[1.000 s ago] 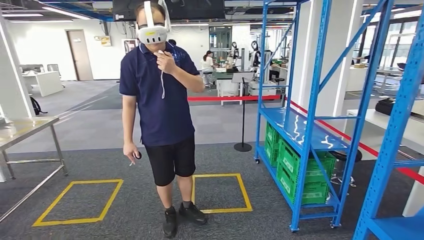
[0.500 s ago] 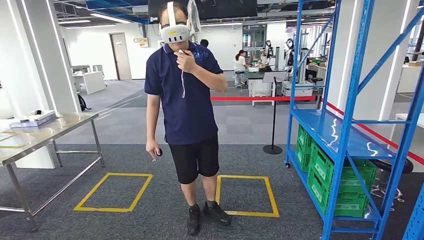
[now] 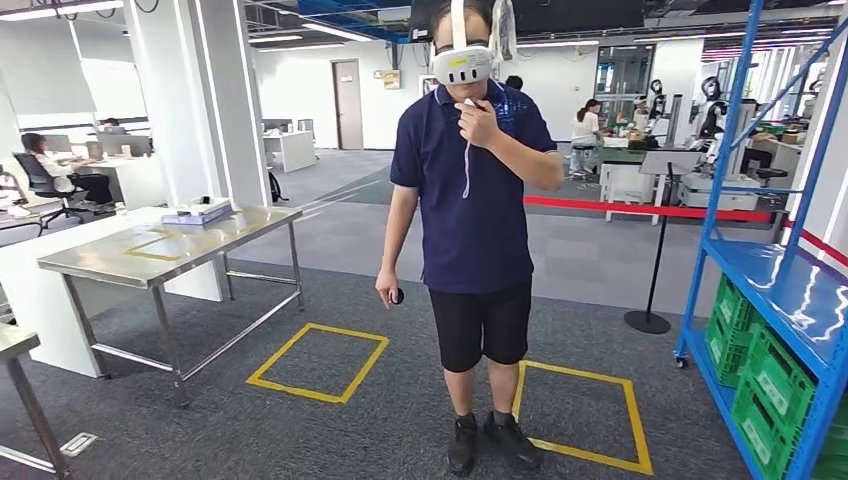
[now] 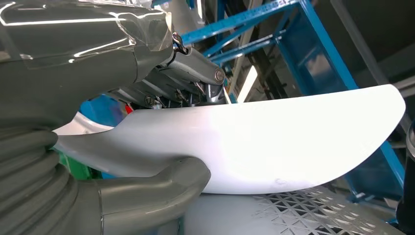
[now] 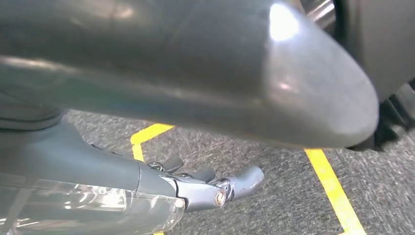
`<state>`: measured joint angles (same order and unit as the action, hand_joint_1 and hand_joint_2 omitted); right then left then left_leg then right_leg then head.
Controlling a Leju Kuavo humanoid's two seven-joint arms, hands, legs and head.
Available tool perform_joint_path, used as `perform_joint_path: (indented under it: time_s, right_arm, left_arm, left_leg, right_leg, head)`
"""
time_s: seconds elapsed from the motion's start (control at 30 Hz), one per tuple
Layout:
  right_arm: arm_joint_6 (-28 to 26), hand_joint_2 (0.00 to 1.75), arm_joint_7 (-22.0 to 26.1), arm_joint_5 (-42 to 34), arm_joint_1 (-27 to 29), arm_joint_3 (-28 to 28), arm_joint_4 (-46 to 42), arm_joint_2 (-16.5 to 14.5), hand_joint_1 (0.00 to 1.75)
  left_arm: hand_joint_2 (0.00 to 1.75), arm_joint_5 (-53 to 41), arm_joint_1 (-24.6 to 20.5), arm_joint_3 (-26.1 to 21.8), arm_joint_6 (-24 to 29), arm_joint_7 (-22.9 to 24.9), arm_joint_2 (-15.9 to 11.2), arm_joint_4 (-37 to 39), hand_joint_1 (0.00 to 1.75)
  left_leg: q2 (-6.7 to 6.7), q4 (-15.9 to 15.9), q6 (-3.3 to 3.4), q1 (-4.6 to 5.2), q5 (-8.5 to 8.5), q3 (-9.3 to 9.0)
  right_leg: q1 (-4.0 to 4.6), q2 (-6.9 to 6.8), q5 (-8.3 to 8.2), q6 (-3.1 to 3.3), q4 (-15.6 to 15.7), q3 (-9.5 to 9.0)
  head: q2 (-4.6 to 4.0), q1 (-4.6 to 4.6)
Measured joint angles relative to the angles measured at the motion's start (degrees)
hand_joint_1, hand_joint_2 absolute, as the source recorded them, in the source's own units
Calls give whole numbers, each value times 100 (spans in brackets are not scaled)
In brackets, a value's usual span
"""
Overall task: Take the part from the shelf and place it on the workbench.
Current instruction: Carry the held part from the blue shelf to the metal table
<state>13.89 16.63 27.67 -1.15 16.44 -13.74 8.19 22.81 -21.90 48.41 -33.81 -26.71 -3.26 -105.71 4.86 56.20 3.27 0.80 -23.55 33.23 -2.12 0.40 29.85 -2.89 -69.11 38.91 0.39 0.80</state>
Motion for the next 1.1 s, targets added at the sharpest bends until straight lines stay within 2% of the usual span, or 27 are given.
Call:
perform_joint_path:
  time_s: [0.03,0.07,0.1,0.13,0.17,0.2,0.23,0.27,0.33,0.4,0.43,0.47,0.5,0.53,0.57,0.63,0.67,0.7,0.73,0.77,0.8,0.87,0.93,0.97,1.0,1.07,1.1]
  right_arm:
    - [-1,0,-26,-36,15,-5,25,5,0]
    - [-3,0,-55,-74,25,-15,53,9,0]
    - [-3,0,-82,-114,36,-31,84,16,0]
    - [-2,0,-115,-154,46,-50,112,25,0]
    - [-1,0,-174,-205,52,-75,138,36,0]
    - [1,0,-251,-265,62,-107,162,47,0]
    - [1,0,-346,-332,73,-146,186,63,0]
    - [1,0,-450,-405,89,-192,213,73,0]
    - [-9,0,-664,-549,132,-303,273,97,0]
    - [-25,0,-865,-676,178,-421,330,117,0]
    - [-31,0,-939,-724,196,-474,351,126,0]
    - [-37,0,-987,-760,207,-520,365,132,0]
    - [-44,0,-1020,-787,212,-562,374,132,0]
    - [-55,0,-1041,-807,213,-598,381,131,0]
    - [-72,0,-1055,-822,215,-629,389,125,0]
    - [-108,0,-1070,-843,223,-678,408,116,0]
    - [-127,0,-1076,-849,228,-698,418,112,0]
    - [-140,0,-1079,-851,228,-715,422,113,0]
    - [-155,0,-1081,-850,225,-732,423,112,0]
    - [-166,0,-1080,-849,227,-744,427,114,0]
    - [-172,0,-1071,-849,228,-754,432,114,0]
    - [-174,0,-1044,-848,242,-763,452,123,0]
    - [-155,0,-1003,-839,264,-766,473,136,0]
    - [-140,0,-983,-832,277,-766,481,139,0]
    - [-128,0,-965,-824,287,-766,485,140,0]
    - [-119,0,-940,-813,292,-764,494,140,0]
    - [-120,0,-929,-808,288,-764,501,136,0]
  left_arm:
    - [175,-1,0,3,0,-9,-2,5,131]
    - [175,-1,1,8,1,-19,-5,12,131]
    - [175,-2,2,14,1,-28,-10,19,131]
    - [175,-3,3,20,1,-37,-20,24,131]
    - [175,-2,5,27,-1,-49,-34,26,131]
    - [175,-1,7,34,-5,-57,-51,26,131]
    - [175,1,6,39,-10,-67,-69,27,131]
    - [175,4,3,45,-15,-76,-83,28,131]
    - [175,8,-3,55,-17,-96,-95,32,131]
    - [175,12,3,67,-17,-109,-99,42,131]
    - [175,16,6,72,-18,-113,-102,47,131]
    - [175,21,7,76,-19,-117,-104,49,131]
    - [175,28,6,78,-21,-120,-105,49,131]
    - [175,32,3,79,-22,-122,-105,48,131]
    - [175,36,-4,80,-24,-125,-104,48,131]
    - [175,41,-26,81,-26,-132,-100,47,131]
    - [175,46,-33,82,-27,-138,-99,47,131]
    - [175,54,-37,83,-27,-143,-100,46,131]
    - [175,65,-32,85,-27,-148,-101,45,131]
    - [175,83,-37,87,-28,-155,-102,46,131]
    - [175,99,-48,91,-29,-161,-99,50,131]
    - [175,128,-64,99,-33,-171,-94,70,131]
    - [175,151,-44,117,-36,-179,-98,94,131]
    - [175,164,-31,126,-37,-183,-104,102,131]
    - [175,174,-22,134,-37,-187,-110,106,131]
    - [175,189,-14,140,-35,-190,-117,108,131]
    - [175,196,-10,141,-32,-190,-122,108,131]
  left_leg:
    - [78,71,-60,-27,-46,18]
    - [151,159,-123,-44,-105,51]
    - [204,227,-173,-50,-155,83]
    - [248,269,-205,-55,-189,111]
    - [288,286,-223,-63,-206,127]
    - [292,292,-235,-81,-211,130]
    - [198,338,-250,-88,-238,153]
    - [39,470,-269,-93,-308,215]
    - [-333,1062,-301,-95,-589,519]
    - [-455,1781,-307,-107,-847,931]
    - [-468,1938,-295,-105,-852,1048]
    - [-478,1856,-270,-97,-742,1037]
    - [-510,1561,-228,-77,-553,903]
    - [-607,1157,-170,-39,-350,697]
    - [-780,784,-114,23,-222,495]
    - [-1032,366,-35,135,-154,275]
    - [-1049,319,-18,168,-183,257]
    - [-955,269,2,178,-172,240]
    - [-861,196,20,161,-140,175]
    - [-771,108,45,133,-99,98]
    - [-681,23,68,104,-55,19]
    - [-510,-49,90,65,-13,-50]
    - [-296,-43,84,61,-21,-52]
    - [-185,-35,75,59,-30,-57]
    - [-77,-19,58,55,-45,-66]
    - [103,43,0,45,-100,-72]
    - [174,89,-33,48,-136,-61]
  right_leg:
    - [-54,95,-179,-91,383,-153]
    - [-89,174,-309,-119,700,-295]
    - [-101,234,-370,-97,887,-386]
    - [-90,250,-371,-38,936,-418]
    - [-62,197,-362,44,936,-432]
    - [-53,143,-360,94,934,-440]
    - [-46,94,-355,132,938,-454]
    - [-40,44,-347,165,942,-472]
    - [-6,-68,-319,216,947,-505]
    - [38,-217,-287,253,947,-519]
    - [58,-295,-270,265,946,-526]
    - [78,-368,-251,273,946,-542]
    - [95,-437,-228,278,947,-569]
    - [107,-496,-205,276,951,-603]
    - [118,-558,-182,269,964,-642]
    - [127,-687,-155,240,1002,-702]
    - [129,-769,-147,220,1028,-730]
    - [133,-859,-139,195,1064,-773]
    - [130,-885,-126,173,1079,-809]
    - [129,-781,-95,158,1041,-820]
    - [129,-596,-30,154,899,-771]
    - [122,-176,201,176,263,-424]
    - [117,-63,361,159,-374,1]
    - [111,-55,311,122,-437,100]
    - [100,-42,152,66,-246,74]
    - [58,98,-266,-37,538,-210]
    - [43,175,-405,-34,866,-346]
  head:
    - [0,-7]
    - [0,-16]
    - [0,-18]
    - [0,-20]
    - [0,-14]
    - [0,-7]
    - [0,0]
    - [0,11]
    - [0,25]
    - [0,26]
    - [0,27]
    - [0,27]
    - [0,26]
    - [0,26]
    - [0,23]
    - [1,22]
    - [1,23]
    - [1,26]
    - [2,20]
    - [-1,23]
    - [-1,23]
    - [-2,7]
    - [1,-14]
    - [1,-15]
    - [1,-17]
    - [1,-22]
    - [-1,-25]
